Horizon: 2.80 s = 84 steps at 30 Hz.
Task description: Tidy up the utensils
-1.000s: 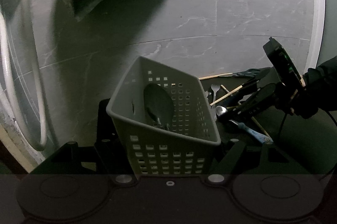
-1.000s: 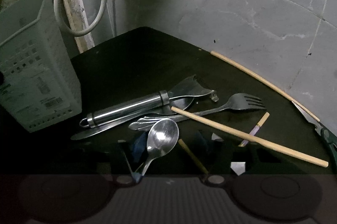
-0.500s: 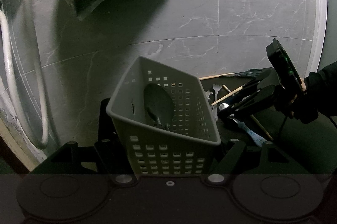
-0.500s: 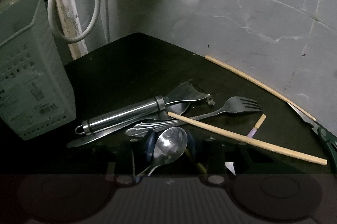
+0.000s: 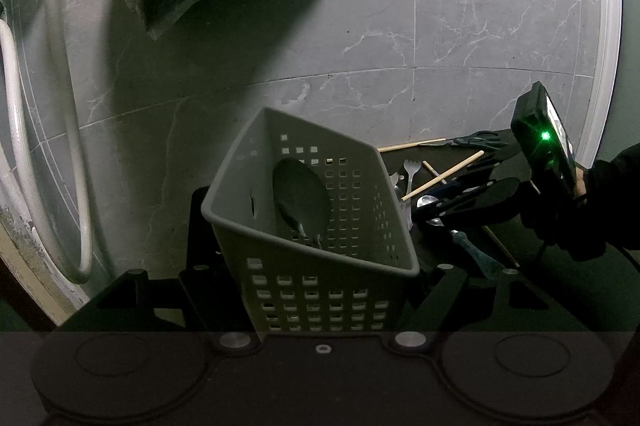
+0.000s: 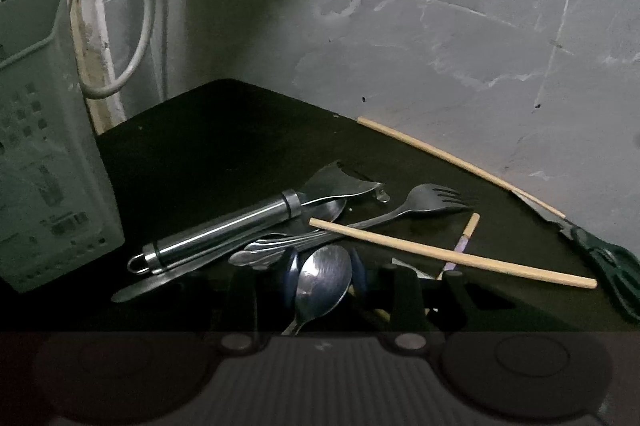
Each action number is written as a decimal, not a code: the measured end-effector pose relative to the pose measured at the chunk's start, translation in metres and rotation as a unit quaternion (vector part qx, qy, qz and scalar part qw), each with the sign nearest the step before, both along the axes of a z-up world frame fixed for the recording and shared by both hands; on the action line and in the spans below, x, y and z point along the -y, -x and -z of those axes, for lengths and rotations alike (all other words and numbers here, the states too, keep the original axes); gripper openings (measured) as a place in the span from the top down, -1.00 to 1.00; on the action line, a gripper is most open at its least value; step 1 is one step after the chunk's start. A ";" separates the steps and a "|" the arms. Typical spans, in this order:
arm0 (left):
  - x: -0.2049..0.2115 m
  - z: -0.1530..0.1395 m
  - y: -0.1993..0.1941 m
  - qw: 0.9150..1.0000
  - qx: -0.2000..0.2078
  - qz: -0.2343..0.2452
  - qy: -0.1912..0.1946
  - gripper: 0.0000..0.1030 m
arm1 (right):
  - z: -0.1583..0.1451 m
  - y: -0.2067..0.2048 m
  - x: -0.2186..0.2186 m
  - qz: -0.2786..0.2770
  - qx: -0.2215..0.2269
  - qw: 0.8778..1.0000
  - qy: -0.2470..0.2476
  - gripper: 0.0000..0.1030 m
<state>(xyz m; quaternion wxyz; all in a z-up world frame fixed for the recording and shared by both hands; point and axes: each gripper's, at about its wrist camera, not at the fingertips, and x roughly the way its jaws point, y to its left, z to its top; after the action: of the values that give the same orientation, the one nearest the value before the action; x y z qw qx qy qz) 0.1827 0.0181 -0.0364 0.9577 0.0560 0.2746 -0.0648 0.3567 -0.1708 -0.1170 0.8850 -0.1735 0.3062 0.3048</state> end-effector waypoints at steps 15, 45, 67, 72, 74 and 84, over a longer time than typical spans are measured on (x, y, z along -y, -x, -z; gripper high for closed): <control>-0.001 0.000 0.001 1.000 0.001 0.002 0.001 -0.50 | -0.005 -0.001 -0.005 0.032 -0.017 0.999 -0.015 0.76; -0.007 0.003 0.000 1.000 0.006 0.026 0.000 -0.49 | -0.065 0.040 0.034 0.096 0.035 0.978 -0.180 0.97; -0.013 0.004 -0.001 0.999 0.009 0.045 0.004 -0.49 | -0.169 0.069 0.028 0.067 0.207 0.953 -0.209 0.96; -0.014 0.005 0.000 0.999 0.011 0.046 0.005 -0.49 | -0.194 0.074 0.015 0.033 0.228 0.947 -0.224 0.96; -0.015 0.005 0.000 0.999 0.012 0.047 0.006 -0.49 | -0.200 0.077 0.007 0.017 0.232 0.946 -0.227 0.96; -0.015 0.005 0.000 0.999 0.012 0.047 0.006 -0.49 | -0.189 0.096 -0.033 -0.052 0.234 0.948 -0.209 0.96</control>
<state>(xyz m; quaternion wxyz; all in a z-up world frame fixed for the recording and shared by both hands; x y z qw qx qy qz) 0.1825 0.0328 -0.0412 0.9572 0.0640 0.2598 -0.1104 0.2609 -0.1382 0.0720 0.9310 -0.0666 0.0104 0.3589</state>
